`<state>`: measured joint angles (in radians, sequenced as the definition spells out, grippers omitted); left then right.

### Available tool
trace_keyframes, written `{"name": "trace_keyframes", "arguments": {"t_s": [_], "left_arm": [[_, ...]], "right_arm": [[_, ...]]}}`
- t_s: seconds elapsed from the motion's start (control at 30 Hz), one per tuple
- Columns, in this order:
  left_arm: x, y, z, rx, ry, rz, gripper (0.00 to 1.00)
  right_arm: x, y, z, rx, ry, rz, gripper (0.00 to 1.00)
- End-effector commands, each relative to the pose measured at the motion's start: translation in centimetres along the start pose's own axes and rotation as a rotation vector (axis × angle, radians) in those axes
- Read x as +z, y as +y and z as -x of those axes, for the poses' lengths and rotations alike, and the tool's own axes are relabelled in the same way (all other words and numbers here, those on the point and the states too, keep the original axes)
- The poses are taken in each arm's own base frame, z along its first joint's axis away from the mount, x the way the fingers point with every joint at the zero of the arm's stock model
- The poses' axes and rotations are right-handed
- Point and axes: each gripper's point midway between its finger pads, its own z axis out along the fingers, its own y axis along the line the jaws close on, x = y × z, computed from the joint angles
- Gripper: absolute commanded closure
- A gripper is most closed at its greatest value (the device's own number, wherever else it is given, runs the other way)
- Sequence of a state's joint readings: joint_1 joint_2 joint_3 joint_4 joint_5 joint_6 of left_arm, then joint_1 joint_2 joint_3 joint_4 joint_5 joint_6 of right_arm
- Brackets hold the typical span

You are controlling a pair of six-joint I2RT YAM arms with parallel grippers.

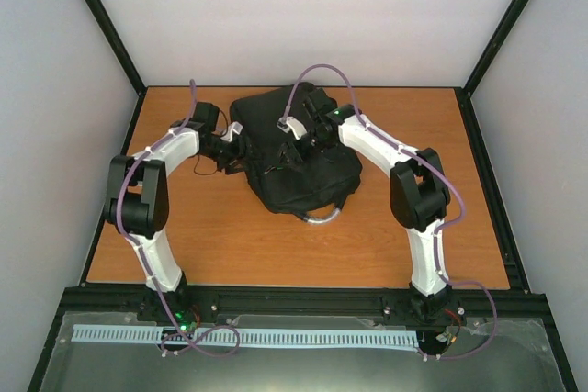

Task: Pack the student bag
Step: Zip the student bag at the center of the board.

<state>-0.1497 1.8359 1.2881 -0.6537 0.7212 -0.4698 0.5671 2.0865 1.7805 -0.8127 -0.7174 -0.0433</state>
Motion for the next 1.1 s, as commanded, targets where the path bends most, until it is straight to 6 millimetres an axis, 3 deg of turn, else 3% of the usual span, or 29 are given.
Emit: {"name": "trace_keyframes", "arguments": {"t_s": [0.0,0.5,1.07], "left_arm": [[0.8,-1.3,1.3,0.043,-0.003,-0.004,0.39],[1.1,-3.0,1.5,0.080,0.012,-0.090,0.96],[0.5,-3.5,0.8,0.094,0.011,-0.109,0.99]], "right_arm": [[0.3,0.3,0.1,-0.001,-0.004,0.028,0.49],[0.9,-0.9,-1.7,0.048,0.023,-0.014,0.50],[1.5,-2.3,0.9,0.025,-0.018,-0.048,0.52]]}}
